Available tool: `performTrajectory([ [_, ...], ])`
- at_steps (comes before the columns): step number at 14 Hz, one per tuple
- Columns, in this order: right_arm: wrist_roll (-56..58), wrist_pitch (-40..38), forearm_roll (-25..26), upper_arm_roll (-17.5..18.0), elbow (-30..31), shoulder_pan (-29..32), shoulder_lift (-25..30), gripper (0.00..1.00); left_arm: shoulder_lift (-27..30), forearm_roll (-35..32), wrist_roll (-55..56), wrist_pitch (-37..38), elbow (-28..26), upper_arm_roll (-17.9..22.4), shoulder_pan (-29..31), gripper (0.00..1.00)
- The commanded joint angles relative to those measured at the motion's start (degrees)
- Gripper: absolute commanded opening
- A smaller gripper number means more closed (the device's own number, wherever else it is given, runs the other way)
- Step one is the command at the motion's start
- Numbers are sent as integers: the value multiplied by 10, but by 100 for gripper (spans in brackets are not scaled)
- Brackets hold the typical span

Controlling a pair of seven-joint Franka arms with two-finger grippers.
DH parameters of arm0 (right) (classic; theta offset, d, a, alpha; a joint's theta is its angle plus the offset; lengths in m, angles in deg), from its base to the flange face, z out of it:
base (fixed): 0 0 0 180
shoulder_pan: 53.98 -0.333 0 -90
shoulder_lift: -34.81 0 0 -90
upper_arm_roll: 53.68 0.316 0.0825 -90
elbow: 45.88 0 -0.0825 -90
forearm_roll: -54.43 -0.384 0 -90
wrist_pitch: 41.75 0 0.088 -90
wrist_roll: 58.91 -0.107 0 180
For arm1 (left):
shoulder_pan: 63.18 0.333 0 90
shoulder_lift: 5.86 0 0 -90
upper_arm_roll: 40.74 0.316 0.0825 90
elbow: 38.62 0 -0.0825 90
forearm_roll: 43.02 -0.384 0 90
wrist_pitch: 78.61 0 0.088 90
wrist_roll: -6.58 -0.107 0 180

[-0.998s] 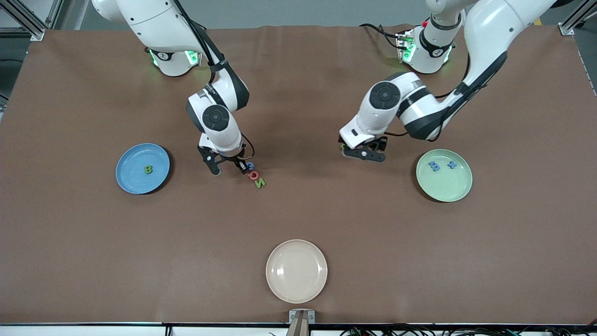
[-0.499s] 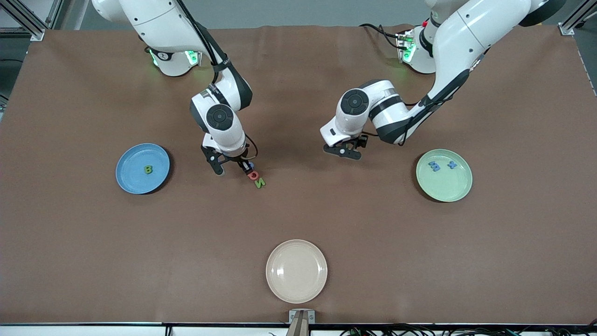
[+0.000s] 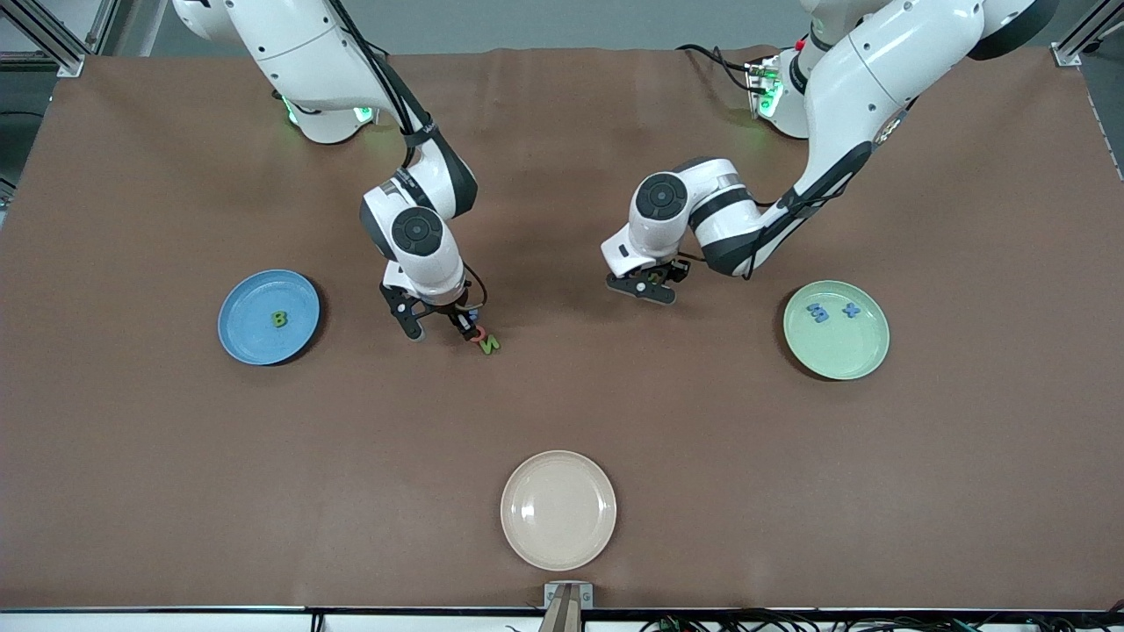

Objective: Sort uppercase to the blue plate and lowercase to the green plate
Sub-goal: 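Grasp the green a with the left gripper while the right gripper approaches c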

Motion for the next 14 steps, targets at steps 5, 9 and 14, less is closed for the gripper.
performTrajectory([
  [5, -6, -11, 15, -7, -12, 8, -9, 67, -12, -18, 0, -18, 6, 12, -3, 36],
  [9, 20, -77, 15, -8, -35, 16, -7, 67, -14, -22, -2, -25, 6, 13, -2, 16],
  [14, 19, -87, 15, -8, -38, 11, -11, 67, 13, -11, -25, -22, 8, 0, 27, 8],
])
